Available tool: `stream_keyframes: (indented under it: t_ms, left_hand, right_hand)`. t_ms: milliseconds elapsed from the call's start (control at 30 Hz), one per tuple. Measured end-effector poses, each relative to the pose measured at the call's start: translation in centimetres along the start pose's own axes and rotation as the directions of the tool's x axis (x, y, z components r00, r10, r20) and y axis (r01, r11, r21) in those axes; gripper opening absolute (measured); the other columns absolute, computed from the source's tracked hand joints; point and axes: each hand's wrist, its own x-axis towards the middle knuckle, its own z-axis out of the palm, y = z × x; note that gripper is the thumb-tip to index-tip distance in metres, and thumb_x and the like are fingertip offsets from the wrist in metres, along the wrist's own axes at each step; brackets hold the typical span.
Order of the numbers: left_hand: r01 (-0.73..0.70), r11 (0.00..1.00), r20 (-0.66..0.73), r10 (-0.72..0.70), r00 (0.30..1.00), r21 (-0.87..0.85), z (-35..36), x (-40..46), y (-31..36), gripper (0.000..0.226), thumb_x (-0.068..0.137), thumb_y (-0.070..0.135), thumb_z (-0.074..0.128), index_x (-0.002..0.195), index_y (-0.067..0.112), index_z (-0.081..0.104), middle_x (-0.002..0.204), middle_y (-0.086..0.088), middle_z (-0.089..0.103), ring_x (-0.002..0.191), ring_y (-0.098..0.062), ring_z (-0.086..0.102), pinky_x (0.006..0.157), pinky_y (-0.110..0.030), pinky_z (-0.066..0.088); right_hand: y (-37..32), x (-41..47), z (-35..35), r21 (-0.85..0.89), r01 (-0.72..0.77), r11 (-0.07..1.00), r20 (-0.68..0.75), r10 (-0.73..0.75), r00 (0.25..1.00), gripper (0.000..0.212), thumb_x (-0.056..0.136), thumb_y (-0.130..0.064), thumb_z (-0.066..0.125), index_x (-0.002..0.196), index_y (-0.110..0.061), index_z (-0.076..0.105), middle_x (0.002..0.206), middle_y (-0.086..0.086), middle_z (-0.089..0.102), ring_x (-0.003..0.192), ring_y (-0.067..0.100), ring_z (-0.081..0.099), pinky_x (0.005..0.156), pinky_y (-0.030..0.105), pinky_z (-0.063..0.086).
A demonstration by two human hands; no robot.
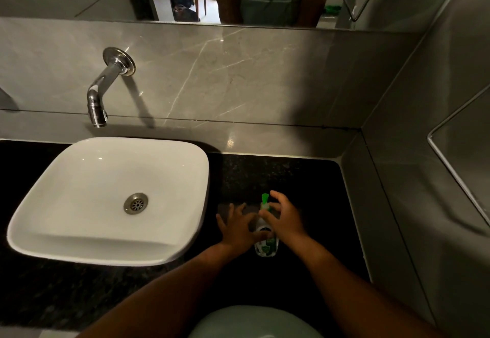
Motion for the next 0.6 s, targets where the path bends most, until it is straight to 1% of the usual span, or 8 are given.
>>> stream_keyframes:
  t_ms: [67,100,167,233,300,400,500,600]
  left_hand:
    - [-0.050,0.998,-0.089,0.052,0.995,0.029,-0.2,0.2,0.3,0.057,0.067,0.063,0.065,0.119,0.042,0.056,0.156,0.000,0.023,0.145,-0.025,-0.002,0.105,-0.066,-0.011]
    - [-0.075,0.996,-0.124,0.080,0.989,0.046,-0.4,0.3,0.5,0.055,0.070,0.058,0.066,0.121,0.041,0.055,0.156,-0.001,0.024,0.145,-0.025,-0.001,0.106,-0.067,-0.009]
    - [-0.126,0.990,-0.159,0.136,0.978,0.069,-0.9,0.7,0.8,0.056,0.072,0.054,0.067,0.124,0.041,0.053,0.156,-0.001,0.024,0.146,-0.026,-0.001,0.107,-0.066,-0.009]
    - [-0.166,0.984,-0.175,0.174,0.969,0.057,-1.3,1.0,0.8,0.056,0.073,0.052,0.067,0.125,0.042,0.052,0.155,-0.001,0.024,0.145,-0.025,0.000,0.106,-0.066,-0.011]
    - [-0.179,0.983,-0.200,0.181,0.963,0.032,-1.4,1.2,0.6,0.060,0.070,0.057,0.065,0.126,0.041,0.051,0.155,-0.001,0.027,0.145,-0.025,0.002,0.106,-0.065,-0.012]
    - [-0.184,0.983,-0.208,0.183,0.961,0.011,-0.9,1.2,0.3,0.071,0.065,0.070,0.054,0.129,0.040,0.049,0.153,0.000,0.030,0.145,-0.026,0.006,0.106,-0.065,-0.010]
    - [-0.168,0.986,-0.215,0.169,0.962,0.023,-0.3,1.2,0.0,0.064,0.073,0.065,0.059,0.131,0.038,0.049,0.151,0.000,0.035,0.145,-0.025,0.009,0.106,-0.066,-0.009]
    - [-0.177,0.983,-0.217,0.182,0.959,0.044,-0.4,1.3,-0.1,0.063,0.072,0.066,0.057,0.129,0.039,0.050,0.147,0.001,0.039,0.145,-0.024,0.010,0.107,-0.064,-0.010]
  right_hand:
    - [-0.6,-1.0,-1.1,-0.064,0.053,0.997,0.065,-0.049,0.997,0.087,0.070,-0.016,0.081,0.143,-0.016,0.033,0.124,0.000,0.052,0.113,0.007,0.050,0.091,0.018,0.042]
    - [-0.9,-1.6,-1.7,-0.080,0.069,0.994,0.088,-0.062,0.994,0.092,0.068,-0.016,0.083,0.144,-0.015,0.031,0.125,0.000,0.050,0.116,0.007,0.048,0.094,0.018,0.039]
    - [-1.8,-2.6,-2.9,-0.139,0.107,0.984,0.111,-0.092,0.990,0.094,0.066,-0.022,0.084,0.144,-0.019,0.032,0.125,-0.003,0.050,0.119,0.007,0.048,0.100,0.018,0.036]
    - [-2.8,-3.3,-3.9,-0.207,0.127,0.970,0.121,-0.104,0.987,0.088,0.066,-0.028,0.084,0.141,-0.023,0.037,0.128,-0.003,0.055,0.120,0.009,0.051,0.106,0.026,0.038]
    - [-3.8,-3.5,-4.6,-0.248,0.145,0.958,0.124,-0.117,0.985,0.082,0.067,-0.029,0.083,0.138,-0.023,0.043,0.129,0.000,0.061,0.118,0.010,0.055,0.107,0.031,0.041]
    - [-4.7,-3.6,-4.8,-0.320,0.177,0.931,0.132,-0.141,0.981,0.075,0.068,-0.032,0.081,0.135,-0.025,0.047,0.125,0.000,0.065,0.115,0.008,0.058,0.105,0.033,0.044]
    - [-5.2,-3.5,-4.5,-0.425,0.204,0.882,0.135,-0.162,0.978,0.070,0.068,-0.036,0.079,0.132,-0.029,0.050,0.123,-0.002,0.066,0.114,0.011,0.059,0.104,0.037,0.046]
    - [-5.6,-3.3,-4.1,-0.498,0.231,0.836,0.105,-0.206,0.973,0.065,0.070,-0.041,0.076,0.129,-0.028,0.054,0.123,-0.002,0.066,0.114,0.013,0.060,0.103,0.037,0.046]
